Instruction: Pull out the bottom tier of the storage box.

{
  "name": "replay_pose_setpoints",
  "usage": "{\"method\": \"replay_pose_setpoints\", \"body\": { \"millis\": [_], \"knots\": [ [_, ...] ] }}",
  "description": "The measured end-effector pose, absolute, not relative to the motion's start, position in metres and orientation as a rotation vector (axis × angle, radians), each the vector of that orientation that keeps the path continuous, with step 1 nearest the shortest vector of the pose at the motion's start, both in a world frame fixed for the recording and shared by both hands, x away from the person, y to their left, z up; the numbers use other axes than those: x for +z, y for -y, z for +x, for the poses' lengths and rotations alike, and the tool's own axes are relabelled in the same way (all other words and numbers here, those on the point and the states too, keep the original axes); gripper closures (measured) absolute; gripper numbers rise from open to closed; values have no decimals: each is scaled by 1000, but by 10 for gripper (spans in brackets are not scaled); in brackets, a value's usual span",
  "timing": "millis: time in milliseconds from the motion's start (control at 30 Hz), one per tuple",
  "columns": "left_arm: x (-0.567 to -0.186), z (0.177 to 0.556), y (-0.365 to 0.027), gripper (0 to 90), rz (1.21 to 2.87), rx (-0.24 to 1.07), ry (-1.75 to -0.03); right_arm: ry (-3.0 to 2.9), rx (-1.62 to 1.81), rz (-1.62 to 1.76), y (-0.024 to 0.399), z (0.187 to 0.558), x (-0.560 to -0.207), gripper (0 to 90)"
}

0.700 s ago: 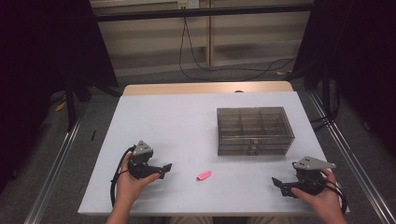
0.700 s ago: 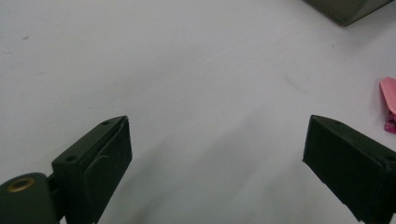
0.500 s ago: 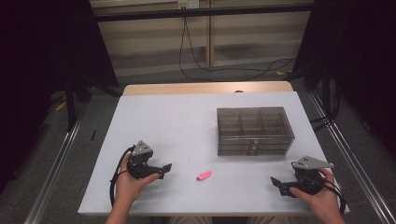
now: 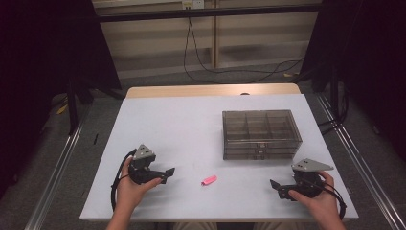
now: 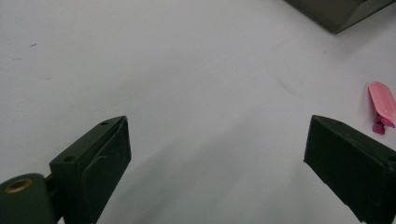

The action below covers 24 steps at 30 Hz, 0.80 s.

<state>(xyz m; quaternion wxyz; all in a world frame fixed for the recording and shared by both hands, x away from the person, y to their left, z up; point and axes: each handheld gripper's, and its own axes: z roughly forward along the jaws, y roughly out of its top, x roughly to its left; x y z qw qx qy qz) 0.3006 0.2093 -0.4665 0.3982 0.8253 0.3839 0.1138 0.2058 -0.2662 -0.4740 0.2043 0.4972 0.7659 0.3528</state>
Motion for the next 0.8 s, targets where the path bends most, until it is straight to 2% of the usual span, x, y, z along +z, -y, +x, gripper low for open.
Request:
{"method": "replay_pose_setpoints", "body": {
  "millis": [800],
  "knots": [
    [-462, 300, -209, 72, 2079, 292, -944, -2082, 951, 1435, 245, 217, -472, 51]
  ]
}}
